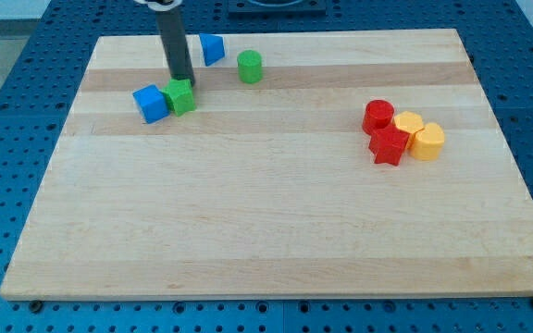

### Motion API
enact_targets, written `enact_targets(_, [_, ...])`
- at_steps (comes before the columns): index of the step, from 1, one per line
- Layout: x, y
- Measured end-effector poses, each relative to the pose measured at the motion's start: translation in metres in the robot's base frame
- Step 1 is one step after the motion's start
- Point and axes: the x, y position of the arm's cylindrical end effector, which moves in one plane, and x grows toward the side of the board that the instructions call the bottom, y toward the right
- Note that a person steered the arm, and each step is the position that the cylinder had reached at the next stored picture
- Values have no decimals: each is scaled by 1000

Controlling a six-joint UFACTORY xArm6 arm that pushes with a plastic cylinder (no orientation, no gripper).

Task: Slide the blue cube towards the bottom left of the board

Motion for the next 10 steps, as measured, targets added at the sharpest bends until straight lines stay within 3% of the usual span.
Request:
enact_targets(1, [34,-16])
enact_targets(2, [26,-31])
enact_targets(4, [51,-102])
enact_targets(5, [104,-105])
enact_targets(6, [64,-114])
enact_targets(8, [185,-104])
enact_targets(10, [63,-101])
